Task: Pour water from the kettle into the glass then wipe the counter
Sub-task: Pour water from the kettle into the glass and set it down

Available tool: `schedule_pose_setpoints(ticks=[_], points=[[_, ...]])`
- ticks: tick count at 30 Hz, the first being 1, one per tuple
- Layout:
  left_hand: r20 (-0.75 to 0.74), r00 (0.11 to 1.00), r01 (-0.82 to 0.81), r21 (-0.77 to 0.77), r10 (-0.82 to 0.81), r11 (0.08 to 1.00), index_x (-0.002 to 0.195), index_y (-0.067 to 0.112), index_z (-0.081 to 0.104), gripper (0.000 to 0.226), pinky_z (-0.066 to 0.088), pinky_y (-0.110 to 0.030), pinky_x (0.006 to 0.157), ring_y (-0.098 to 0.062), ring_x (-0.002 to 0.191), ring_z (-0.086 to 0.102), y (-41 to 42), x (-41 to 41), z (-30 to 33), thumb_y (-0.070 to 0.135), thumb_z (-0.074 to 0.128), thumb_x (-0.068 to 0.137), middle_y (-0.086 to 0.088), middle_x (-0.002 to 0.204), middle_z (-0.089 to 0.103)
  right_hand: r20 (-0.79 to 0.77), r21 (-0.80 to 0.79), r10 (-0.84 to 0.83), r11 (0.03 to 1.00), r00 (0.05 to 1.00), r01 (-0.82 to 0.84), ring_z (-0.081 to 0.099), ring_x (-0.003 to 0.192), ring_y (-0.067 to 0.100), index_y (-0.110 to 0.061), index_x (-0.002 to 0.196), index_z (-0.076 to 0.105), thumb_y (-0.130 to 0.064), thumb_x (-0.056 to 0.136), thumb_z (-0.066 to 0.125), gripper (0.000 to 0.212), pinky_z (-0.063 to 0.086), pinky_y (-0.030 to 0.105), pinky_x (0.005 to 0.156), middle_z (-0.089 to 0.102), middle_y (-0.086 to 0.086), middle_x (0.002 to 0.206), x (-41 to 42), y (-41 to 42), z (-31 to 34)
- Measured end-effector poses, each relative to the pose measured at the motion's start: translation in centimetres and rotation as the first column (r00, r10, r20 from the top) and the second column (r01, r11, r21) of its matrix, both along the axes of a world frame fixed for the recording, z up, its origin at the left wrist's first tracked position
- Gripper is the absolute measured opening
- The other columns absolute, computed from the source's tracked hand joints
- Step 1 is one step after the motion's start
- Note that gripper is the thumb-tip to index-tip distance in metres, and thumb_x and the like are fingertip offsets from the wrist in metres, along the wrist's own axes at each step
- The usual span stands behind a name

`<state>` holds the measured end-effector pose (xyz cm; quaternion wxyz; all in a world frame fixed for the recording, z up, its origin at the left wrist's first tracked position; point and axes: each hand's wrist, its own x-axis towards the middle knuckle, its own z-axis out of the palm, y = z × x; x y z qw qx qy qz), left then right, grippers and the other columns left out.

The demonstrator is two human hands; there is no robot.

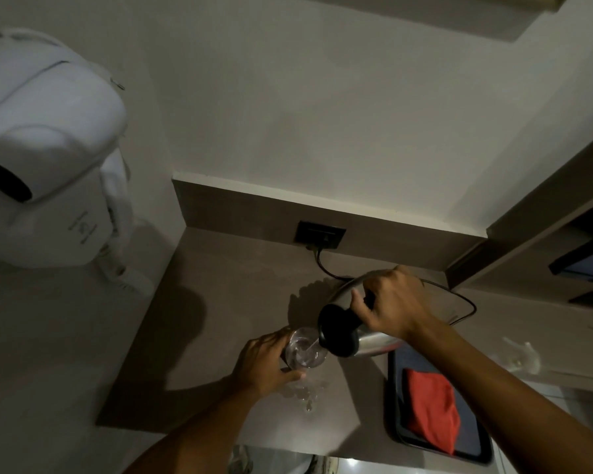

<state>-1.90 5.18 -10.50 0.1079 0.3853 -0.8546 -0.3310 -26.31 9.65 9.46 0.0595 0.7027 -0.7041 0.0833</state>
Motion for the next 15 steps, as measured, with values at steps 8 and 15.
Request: schedule_pose_setpoints(ticks=[8,15], points=[[0.007,1.0,-0.013,0.008,0.013,1.0,0.141,0.036,0.044,0.096,0.05,-0.027,0.095,-0.01,0.109,0.064,0.1,0.0,-0.2,0.077,0.07,0.058,0.011,0.127,0.067,-0.056,0.048,-0.02,0.999,0.998,0.023,0.027,0.031,0.008,-0.02,0.044,0.042,-0.05,0.088,0.039,0.053,0.023,0.022,0.056,0.036,-0.006,0.037,0.8,-0.5,1.0],[0.023,0.999,-0.034,-0.021,0.034,0.999,0.141,0.036,0.045,0.095,0.044,-0.024,0.094,-0.011,0.109,0.065,0.3,-0.1,-0.8,0.072,0.073,0.058,0.012,0.125,0.068,-0.082,0.081,-0.022,0.996,0.996,0.029,0.025,0.032,0.007,-0.023,0.046,0.037,-0.053,0.088,0.032,0.052,0.02,0.021,0.054,0.033,-0.008,0.039,1.3,-0.5,2.0]])
